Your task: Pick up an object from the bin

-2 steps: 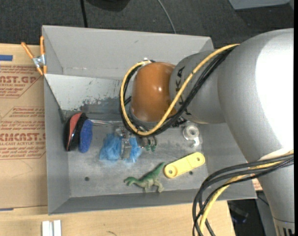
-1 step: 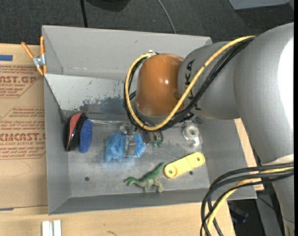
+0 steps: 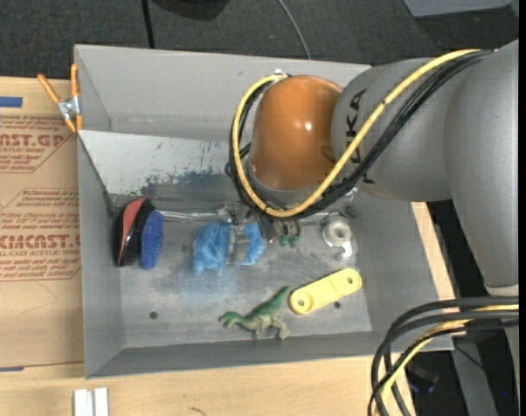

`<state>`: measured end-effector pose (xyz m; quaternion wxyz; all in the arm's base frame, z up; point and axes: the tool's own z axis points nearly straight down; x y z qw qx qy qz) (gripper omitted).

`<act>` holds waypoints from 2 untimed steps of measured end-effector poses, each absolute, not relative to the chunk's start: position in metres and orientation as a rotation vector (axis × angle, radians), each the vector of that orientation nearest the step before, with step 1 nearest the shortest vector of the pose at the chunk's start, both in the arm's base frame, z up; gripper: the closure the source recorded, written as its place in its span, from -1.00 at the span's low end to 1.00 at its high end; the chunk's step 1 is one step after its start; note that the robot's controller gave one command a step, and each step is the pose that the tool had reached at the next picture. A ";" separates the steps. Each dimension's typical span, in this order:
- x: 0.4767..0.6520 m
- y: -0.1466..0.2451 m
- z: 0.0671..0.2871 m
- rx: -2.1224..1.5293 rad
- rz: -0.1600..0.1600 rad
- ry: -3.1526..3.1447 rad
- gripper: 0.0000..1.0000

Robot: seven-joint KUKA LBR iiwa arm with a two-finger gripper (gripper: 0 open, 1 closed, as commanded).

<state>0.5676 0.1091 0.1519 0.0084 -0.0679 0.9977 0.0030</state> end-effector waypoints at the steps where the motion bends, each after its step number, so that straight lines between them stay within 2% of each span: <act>1: 0.563 0.105 0.149 -0.239 0.007 3.128 1.00; 2: 0.579 0.105 0.305 -0.325 0.009 3.102 1.00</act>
Offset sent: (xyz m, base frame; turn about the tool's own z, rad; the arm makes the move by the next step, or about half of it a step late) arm 0.0101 -0.0048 0.1524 -0.0730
